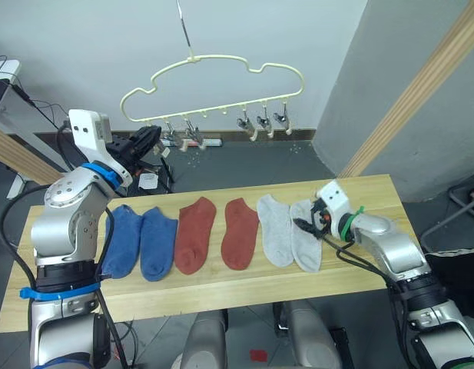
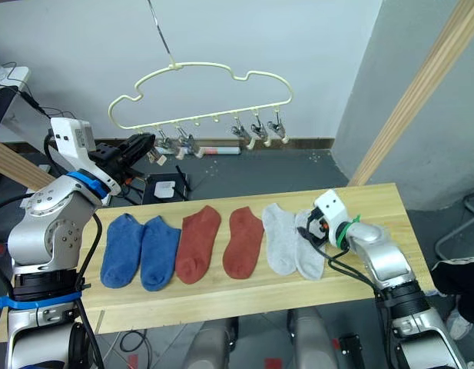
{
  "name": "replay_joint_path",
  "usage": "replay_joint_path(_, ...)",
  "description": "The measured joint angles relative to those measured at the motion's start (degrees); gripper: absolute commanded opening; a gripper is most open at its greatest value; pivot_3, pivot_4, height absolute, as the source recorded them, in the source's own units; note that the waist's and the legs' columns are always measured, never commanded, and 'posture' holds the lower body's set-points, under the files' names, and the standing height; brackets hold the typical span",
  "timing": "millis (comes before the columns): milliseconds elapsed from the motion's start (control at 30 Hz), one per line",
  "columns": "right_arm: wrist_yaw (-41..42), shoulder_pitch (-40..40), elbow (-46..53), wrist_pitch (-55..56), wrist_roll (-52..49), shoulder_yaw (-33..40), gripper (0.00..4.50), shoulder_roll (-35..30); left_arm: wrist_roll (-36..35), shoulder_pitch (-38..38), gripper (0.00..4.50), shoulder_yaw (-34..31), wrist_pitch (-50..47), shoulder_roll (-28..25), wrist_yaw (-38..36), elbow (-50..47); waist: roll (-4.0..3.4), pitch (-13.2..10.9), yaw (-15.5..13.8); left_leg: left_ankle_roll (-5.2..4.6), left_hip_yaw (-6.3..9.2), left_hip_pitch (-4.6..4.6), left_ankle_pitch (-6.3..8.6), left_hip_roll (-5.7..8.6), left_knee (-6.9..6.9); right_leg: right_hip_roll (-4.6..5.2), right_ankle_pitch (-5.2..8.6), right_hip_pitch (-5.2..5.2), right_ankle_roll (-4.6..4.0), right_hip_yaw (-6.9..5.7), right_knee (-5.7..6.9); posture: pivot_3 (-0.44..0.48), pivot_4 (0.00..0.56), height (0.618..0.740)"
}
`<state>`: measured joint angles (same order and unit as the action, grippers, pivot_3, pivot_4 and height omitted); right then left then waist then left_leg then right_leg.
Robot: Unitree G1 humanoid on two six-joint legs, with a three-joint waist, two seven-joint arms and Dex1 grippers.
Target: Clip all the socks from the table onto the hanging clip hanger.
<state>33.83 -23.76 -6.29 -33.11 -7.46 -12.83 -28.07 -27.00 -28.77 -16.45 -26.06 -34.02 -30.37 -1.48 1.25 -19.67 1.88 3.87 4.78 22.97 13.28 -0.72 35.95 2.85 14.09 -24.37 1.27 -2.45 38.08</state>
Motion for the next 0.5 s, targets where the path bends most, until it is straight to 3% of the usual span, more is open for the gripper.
replay_joint_path(300,1.15,-1.01,-4.94,4.12,5.61,-1.28,4.50,-1.53,-1.09,1.89,0.01,-1.53,-2.10,-0.13,0.82,-2.76,0.01,0.00,-0.14,-0.01,-0.17,-0.03,0.01,0.06,0.05,0.08,-0.12,0.00,0.21,0.17,-0.06,0.047,0.352,0.740)
replay_joint_path(400,1.83,-1.20,-5.46,5.17,6.48,-1.53,3.93,-1.72,-1.19,1.96,0.00,-1.58,-2.28,-0.12,0.98,-2.87,0.01,0.00,-0.15,-0.01,-0.16,-0.04,0.01,0.05,0.05,0.08,-0.12,0.00,0.22,0.17,-0.05,0.048,0.352,0.740)
replay_joint_path(500,2.62,-0.93,-5.86,6.72,6.87,-1.68,2.90,-1.74,-1.21,1.96,0.00,-1.62,-2.36,-0.12,1.01,-3.07,0.01,0.00,-0.14,-0.01,-0.18,-0.03,0.01,0.05,0.05,0.08,-0.13,0.00,0.22,0.19,-0.07,0.047,0.353,0.740)
